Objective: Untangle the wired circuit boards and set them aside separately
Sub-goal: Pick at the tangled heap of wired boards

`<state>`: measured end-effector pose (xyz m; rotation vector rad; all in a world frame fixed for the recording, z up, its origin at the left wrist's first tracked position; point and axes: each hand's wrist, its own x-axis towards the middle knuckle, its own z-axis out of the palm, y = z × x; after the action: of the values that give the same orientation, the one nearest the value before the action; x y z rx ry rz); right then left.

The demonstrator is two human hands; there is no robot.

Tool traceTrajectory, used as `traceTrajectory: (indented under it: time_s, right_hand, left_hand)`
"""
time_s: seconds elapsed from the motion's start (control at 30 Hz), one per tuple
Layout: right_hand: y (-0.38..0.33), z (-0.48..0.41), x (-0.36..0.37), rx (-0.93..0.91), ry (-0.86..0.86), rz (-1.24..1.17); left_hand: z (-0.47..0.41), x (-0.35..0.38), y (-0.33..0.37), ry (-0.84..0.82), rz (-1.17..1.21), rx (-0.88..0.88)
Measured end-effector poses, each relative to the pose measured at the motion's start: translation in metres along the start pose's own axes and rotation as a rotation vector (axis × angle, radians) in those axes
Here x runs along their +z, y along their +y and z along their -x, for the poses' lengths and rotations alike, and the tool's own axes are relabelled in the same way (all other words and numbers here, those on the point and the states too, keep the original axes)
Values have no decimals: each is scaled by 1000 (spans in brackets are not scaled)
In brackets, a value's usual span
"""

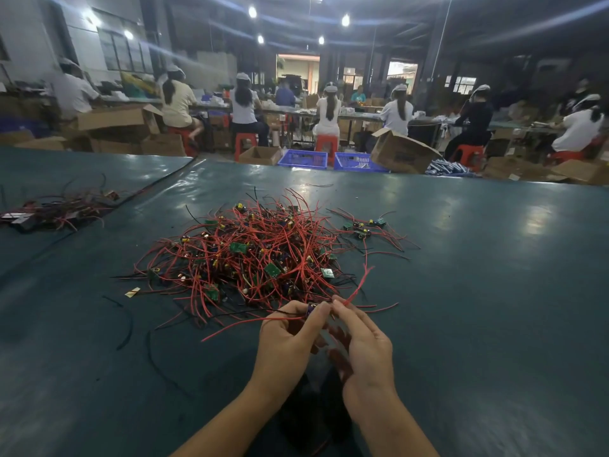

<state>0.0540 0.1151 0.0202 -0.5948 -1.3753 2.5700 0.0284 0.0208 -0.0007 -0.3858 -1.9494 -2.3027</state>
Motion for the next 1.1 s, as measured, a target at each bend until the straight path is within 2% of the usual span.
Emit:
traceTrajectory:
  time_s: [0.2, 0.53, 0.83, 1.1]
  right_hand:
    - [-4, -3, 5, 19, 74, -161]
    - [-13, -12, -7, -89, 223, -317]
    - [-17, -12, -13, -118, 277, -332]
    - [-19, -9, -12, -210, 212, -285]
  left_hand:
    - [-1, 6, 2, 97, 7, -69]
    - [0, 8, 6, 64, -5, -87]
    - [-1, 5, 12, 56, 18, -115]
    - [-2, 1, 13, 93, 75, -119]
